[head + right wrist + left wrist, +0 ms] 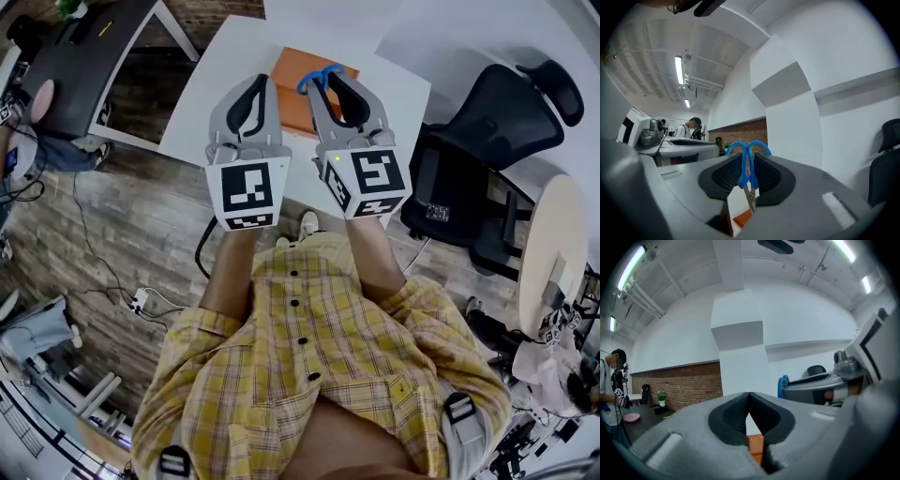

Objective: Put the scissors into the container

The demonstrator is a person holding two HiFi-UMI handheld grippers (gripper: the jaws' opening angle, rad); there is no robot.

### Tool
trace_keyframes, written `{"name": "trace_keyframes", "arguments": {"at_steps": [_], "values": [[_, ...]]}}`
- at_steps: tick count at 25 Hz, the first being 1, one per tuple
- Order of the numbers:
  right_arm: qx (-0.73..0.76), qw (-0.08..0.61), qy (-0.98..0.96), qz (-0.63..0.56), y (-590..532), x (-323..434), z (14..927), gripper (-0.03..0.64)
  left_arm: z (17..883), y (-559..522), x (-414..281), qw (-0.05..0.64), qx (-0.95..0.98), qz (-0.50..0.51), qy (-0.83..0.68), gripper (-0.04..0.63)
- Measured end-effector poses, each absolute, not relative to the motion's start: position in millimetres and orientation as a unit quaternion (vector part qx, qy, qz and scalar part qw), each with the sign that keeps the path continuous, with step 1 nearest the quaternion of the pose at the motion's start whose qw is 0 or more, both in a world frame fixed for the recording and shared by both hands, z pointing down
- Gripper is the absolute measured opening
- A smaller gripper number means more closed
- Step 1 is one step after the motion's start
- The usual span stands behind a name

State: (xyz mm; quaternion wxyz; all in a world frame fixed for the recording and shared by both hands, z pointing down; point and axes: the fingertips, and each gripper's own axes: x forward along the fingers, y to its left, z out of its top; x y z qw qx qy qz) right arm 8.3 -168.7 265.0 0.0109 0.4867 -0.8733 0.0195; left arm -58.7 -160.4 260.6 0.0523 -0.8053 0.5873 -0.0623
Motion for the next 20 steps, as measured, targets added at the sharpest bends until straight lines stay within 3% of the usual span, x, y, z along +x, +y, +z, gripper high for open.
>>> {"name": "trace_keyframes", "arguments": {"at_steps": [20], "values": [[0.481,0.048,-0.873,0.056,-200,5,310,0.091,287,-194,-57,0.024,-0.815,-0.076,0.574,-0.002]]}}
